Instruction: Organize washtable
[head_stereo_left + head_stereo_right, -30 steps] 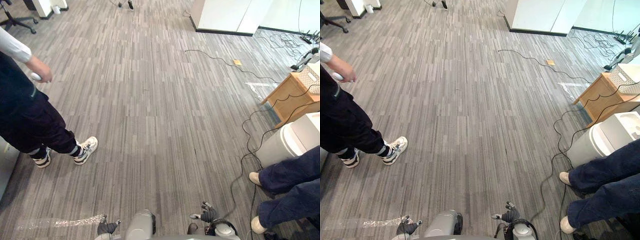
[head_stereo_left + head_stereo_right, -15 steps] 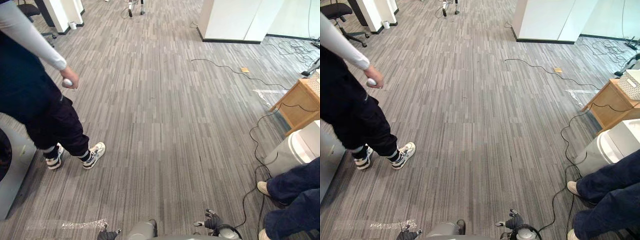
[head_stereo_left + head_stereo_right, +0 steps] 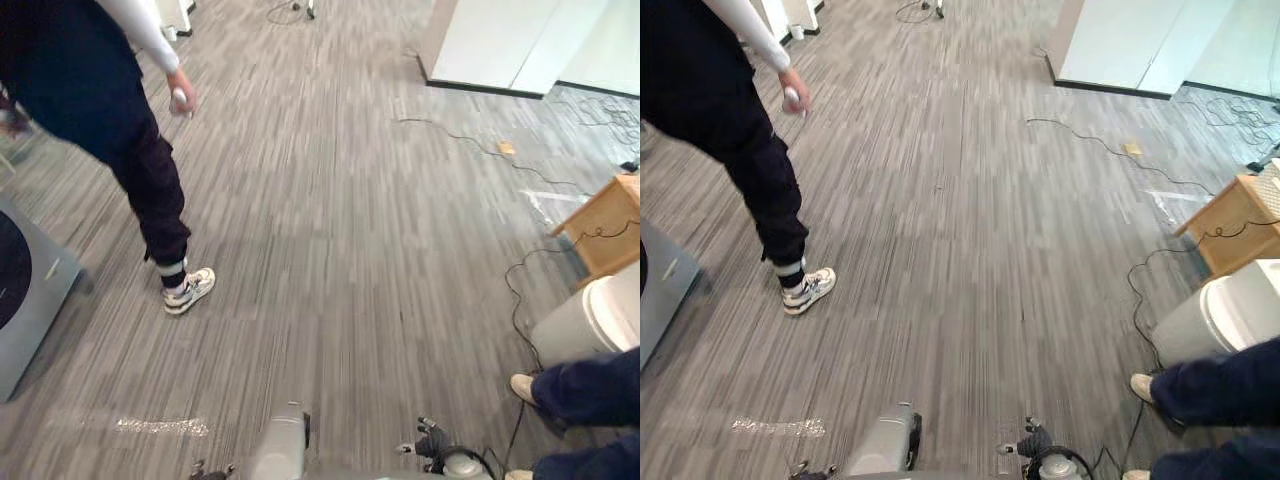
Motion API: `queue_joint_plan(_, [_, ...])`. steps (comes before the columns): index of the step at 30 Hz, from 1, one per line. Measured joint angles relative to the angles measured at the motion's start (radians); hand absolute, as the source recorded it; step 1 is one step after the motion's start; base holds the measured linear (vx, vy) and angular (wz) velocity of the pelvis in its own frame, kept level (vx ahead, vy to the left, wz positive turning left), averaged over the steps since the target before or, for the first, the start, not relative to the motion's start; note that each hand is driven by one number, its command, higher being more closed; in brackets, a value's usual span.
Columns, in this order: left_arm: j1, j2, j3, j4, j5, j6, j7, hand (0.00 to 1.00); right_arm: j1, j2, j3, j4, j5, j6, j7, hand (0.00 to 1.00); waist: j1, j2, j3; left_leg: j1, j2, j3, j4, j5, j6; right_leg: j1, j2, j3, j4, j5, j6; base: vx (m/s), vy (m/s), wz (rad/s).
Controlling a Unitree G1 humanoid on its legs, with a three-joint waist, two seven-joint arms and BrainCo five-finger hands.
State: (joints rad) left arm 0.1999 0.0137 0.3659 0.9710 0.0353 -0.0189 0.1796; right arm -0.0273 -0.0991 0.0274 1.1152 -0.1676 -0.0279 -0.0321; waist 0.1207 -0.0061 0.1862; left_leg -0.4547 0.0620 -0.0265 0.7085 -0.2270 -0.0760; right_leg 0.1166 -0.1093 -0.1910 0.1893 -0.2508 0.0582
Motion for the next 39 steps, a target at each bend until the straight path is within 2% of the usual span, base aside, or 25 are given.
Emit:
queue_joint_plan(3, [0.033, 0.001, 0.022, 0.001, -0.024, -0.001, 0.003, 0.00, -0.030, 0.016, -0.020, 0.017, 0.001, -0.001, -0.012, 0.00, 0.023, -0.040, 0.011, -0.076, 0.002, -0.013, -0.034, 0.003, -0.006, -0.008, -0.084, 0.004, 0.009, -0.047, 0.048, 0.21, 0.321, -0.11])
queue_joint_plan(4, [0.057, 0.001, 0.020, 0.006, -0.025, -0.001, 0.003, 0.00, -0.023, 0.016, -0.031, 0.017, 0.001, -0.004, -0.012, 0.00, 0.041, -0.042, 0.008, -0.085, 0.019, 0.004, 0.005, -0.036, 0.028, 0.008, -0.119, 0.025, 0.020, -0.069, 0.077, 0.35, 0.447, -0.32])
queue_joint_plan(5, [0.072, 0.004, 0.020, 0.028, -0.025, 0.001, -0.001, 0.00, -0.001, 0.038, -0.050, 0.022, 0.000, -0.005, -0.008, 0.00, 0.056, -0.091, -0.010, -0.089, -0.030, 0.054, 0.051, -0.112, 0.082, 0.014, -0.178, 0.034, 0.055, -0.087, 0.104, 0.56, 0.513, -0.28])
queue_joint_plan(6, [0.071, 0.010, 0.031, 0.040, -0.025, 0.000, -0.003, 0.00, 0.001, 0.049, -0.064, 0.023, 0.000, -0.005, -0.007, 0.00, 0.055, -0.104, -0.017, -0.092, -0.047, 0.063, 0.070, -0.141, 0.090, -0.009, -0.192, 0.050, 0.133, -0.086, 0.122, 0.67, 0.465, -0.01])
queue_joint_plan(7, [0.060, 0.023, 0.040, 0.052, -0.025, 0.002, -0.002, 0.00, 0.011, 0.063, -0.099, 0.021, 0.000, -0.007, -0.007, 0.00, 0.050, -0.111, -0.016, -0.061, -0.082, 0.070, 0.095, -0.187, 0.144, -0.071, -0.206, 0.085, 0.357, -0.018, 0.112, 0.61, 0.345, 0.04])
queue_joint_plan(8, [0.059, 0.025, 0.040, 0.051, -0.026, 0.001, -0.002, 0.00, 0.015, 0.066, -0.116, 0.023, 0.001, -0.005, -0.006, 0.00, 0.050, -0.114, -0.014, -0.030, -0.099, 0.074, 0.091, -0.201, 0.166, -0.101, -0.222, 0.101, 0.446, 0.042, 0.087, 0.60, 0.376, 0.19])
queue_joint_plan(9, [0.057, 0.030, 0.039, 0.049, -0.026, 0.002, -0.002, 0.00, 0.027, 0.075, -0.155, 0.023, 0.004, -0.004, -0.006, 0.00, 0.033, -0.112, -0.006, 0.050, -0.127, 0.073, 0.070, -0.214, 0.201, -0.163, -0.229, 0.157, 0.651, 0.189, 0.025, 0.48, 0.318, 0.22])
queue_joint_plan(10, [0.058, 0.036, 0.039, 0.047, -0.026, 0.002, -0.002, 0.00, 0.032, 0.084, -0.180, 0.016, 0.020, -0.004, -0.003, 0.00, 0.023, -0.109, -0.001, 0.096, -0.141, 0.069, 0.053, -0.217, 0.209, -0.195, -0.226, 0.172, 0.774, 0.216, -0.005, 0.65, 0.412, 0.54])
queue_joint_plan(11, [0.058, 0.044, 0.039, 0.035, -0.025, 0.004, -0.002, 0.00, 0.040, 0.086, -0.192, -0.005, 0.024, -0.010, -0.002, 0.00, -0.003, -0.104, 0.003, 0.217, -0.162, 0.049, -0.008, -0.206, 0.229, -0.252, -0.214, 0.146, 0.995, 0.180, -0.025, 0.51, 0.304, 0.48])
queue_joint_plan(14, [0.029, 0.045, 0.037, -0.010, -0.024, 0.006, -0.003, 0.00, 0.043, 0.082, -0.195, -0.027, 0.022, -0.015, 0.012, 0.00, -0.014, -0.098, -0.008, 0.389, -0.179, -0.030, -0.187, -0.200, 0.240, -0.380, -0.159, 0.012, 1.020, 0.082, -0.060, 0.52, 0.257, 0.54])
queue_joint_plan(16, [0.000, 0.045, 0.038, -0.023, -0.021, 0.008, -0.002, 0.00, 0.044, 0.086, -0.196, -0.074, 0.036, -0.020, 0.016, 0.00, -0.044, -0.094, -0.007, 0.457, -0.182, -0.079, -0.254, -0.191, 0.254, -0.483, -0.112, -0.055, 0.903, 0.032, -0.039, 0.65, 0.173, 0.69])
queue_joint_plan(18, [-0.027, 0.030, 0.028, -0.026, -0.002, 0.009, 0.001, 0.00, 0.065, 0.093, -0.219, -0.138, 0.053, -0.027, 0.015, 0.00, -0.052, -0.066, -0.005, 0.596, -0.170, -0.145, -0.336, -0.191, 0.254, -0.557, -0.026, -0.115, 0.664, 0.014, -0.035, 0.69, 0.135, 0.55])
queue_joint_plan(21, [-0.068, 0.008, -0.008, -0.027, 0.019, 0.004, 0.001, 0.00, 0.068, 0.091, -0.245, -0.182, 0.056, -0.035, 0.013, 0.00, -0.071, -0.026, -0.003, 0.696, -0.138, -0.201, -0.412, -0.198, 0.239, -0.614, 0.082, -0.121, 0.295, 0.095, -0.042, 0.70, 0.100, 0.73])
queue_joint_plan(23, [-0.076, -0.011, -0.009, -0.024, 0.037, 0.004, 0.001, 0.00, 0.065, 0.100, -0.243, -0.198, 0.053, -0.034, 0.013, 0.00, -0.082, -0.012, -0.021, 0.774, -0.135, -0.208, -0.391, -0.210, 0.215, -0.664, 0.196, -0.204, 0.170, 0.205, -0.193, 0.82, 0.062, 0.24])
queue_joint_plan(24, [-0.073, -0.014, -0.009, -0.023, 0.046, 0.007, 0.000, 0.00, 0.071, 0.104, -0.244, -0.198, 0.052, -0.034, 0.010, 0.00, -0.085, -0.009, -0.035, 0.785, -0.142, -0.210, -0.365, -0.213, 0.210, -0.663, 0.223, -0.247, 0.157, 0.229, -0.241, 0.77, 0.046, -0.02])
queue_joint_plan(25, [-0.082, -0.023, 0.001, -0.003, 0.051, 0.010, -0.002, 0.00, 0.078, 0.111, -0.268, -0.212, 0.051, -0.033, 0.015, 0.00, -0.086, 0.023, -0.060, 0.792, -0.153, -0.215, -0.276, -0.202, 0.177, -0.668, 0.264, -0.242, 0.179, 0.343, -0.331, 1.14, 0.188, -0.31])
queue_joint_plan(26, [-0.101, -0.047, 0.020, -0.002, 0.054, 0.010, -0.005, 0.00, 0.065, 0.093, -0.282, -0.214, 0.040, -0.028, 0.007, 0.00, -0.076, 0.058, -0.065, 0.738, -0.140, -0.207, -0.122, -0.091, 0.067, -0.651, 0.289, -0.210, 0.232, 0.239, -0.318, 1.13, 0.201, -0.24])
queue_joint_plan(27, [-0.104, -0.045, 0.034, -0.006, 0.054, 0.007, -0.005, 0.00, 0.067, 0.096, -0.283, -0.215, 0.040, -0.028, 0.006, 0.00, -0.084, 0.060, -0.064, 0.700, -0.130, -0.199, -0.018, -0.079, 0.082, -0.632, 0.289, -0.193, 0.244, 0.211, -0.307, 0.91, 0.190, 0.16])
queue_joint_plan(28, [-0.105, -0.053, 0.064, -0.010, 0.054, -0.005, -0.006, 0.00, 0.078, 0.105, -0.292, -0.213, 0.047, -0.017, 0.007, 0.00, -0.108, 0.059, -0.058, 0.629, -0.083, -0.165, 0.184, -0.068, 0.077, -0.544, 0.281, -0.188, 0.240, 0.151, -0.287, 0.70, 0.039, 0.53])
queue_joint_plan(29, [-0.096, -0.058, 0.094, -0.010, 0.054, -0.006, -0.005, 0.00, 0.087, 0.102, -0.294, -0.202, 0.047, -0.009, 0.004, 0.00, -0.103, 0.055, -0.054, 0.592, -0.056, -0.149, 0.324, -0.048, 0.042, -0.455, 0.282, -0.174, 0.226, 0.114, -0.262, 0.83, 0.024, 0.40])
queue_joint_plan(31, [-0.054, -0.060, 0.120, -0.024, 0.052, -0.005, -0.005, 0.00, 0.097, 0.099, -0.263, -0.174, 0.046, 0.005, 0.007, 0.00, -0.072, 0.041, -0.048, 0.469, 0.018, -0.076, 0.550, -0.054, 0.054, -0.299, 0.284, -0.111, 0.184, 0.055, -0.237, 0.86, 0.030, -0.27])
queue_joint_plan(32, [-0.027, -0.056, 0.121, -0.031, 0.045, -0.002, -0.005, 0.00, 0.091, 0.100, -0.241, -0.141, 0.045, 0.008, 0.010, 0.00, -0.047, 0.023, -0.048, 0.353, 0.060, -0.050, 0.620, -0.074, 0.086, -0.213, 0.281, -0.070, 0.131, 0.037, -0.224, 0.83, 0.098, -0.62])
queue_joint_plan(35, [0.007, -0.039, 0.117, -0.030, 0.044, 0.012, -0.005, 0.00, 0.023, 0.103, -0.203, -0.037, 0.043, 0.018, 0.013, 0.00, 0.003, -0.013, -0.037, 0.077, 0.051, -0.066, 0.530, -0.089, 0.086, -0.032, 0.244, 0.027, 0.002, 0.032, -0.179, 0.69, 0.189, -0.63])
queue_joint_plan(37, [0.017, -0.032, 0.112, -0.031, 0.042, 0.011, -0.005, 0.00, 0.007, 0.111, -0.190, -0.035, 0.049, 0.030, 0.013, 0.00, 0.005, -0.025, -0.019, -0.045, 0.026, -0.050, 0.329, -0.095, 0.060, 0.053, 0.187, 0.052, -0.060, 0.011, -0.140, 0.76, 0.342, -0.38])
queue_joint_plan(39, [0.019, -0.032, 0.095, -0.027, 0.035, 0.009, -0.005, 0.00, -0.031, 0.107, -0.176, -0.030, 0.062, 0.030, 0.011, 0.00, 0.013, -0.036, -0.014, -0.111, -0.001, -0.051, -0.073, -0.030, 0.005, 0.119, 0.112, 0.086, -0.082, -0.032, -0.081, 0.79, 0.462, -0.55])
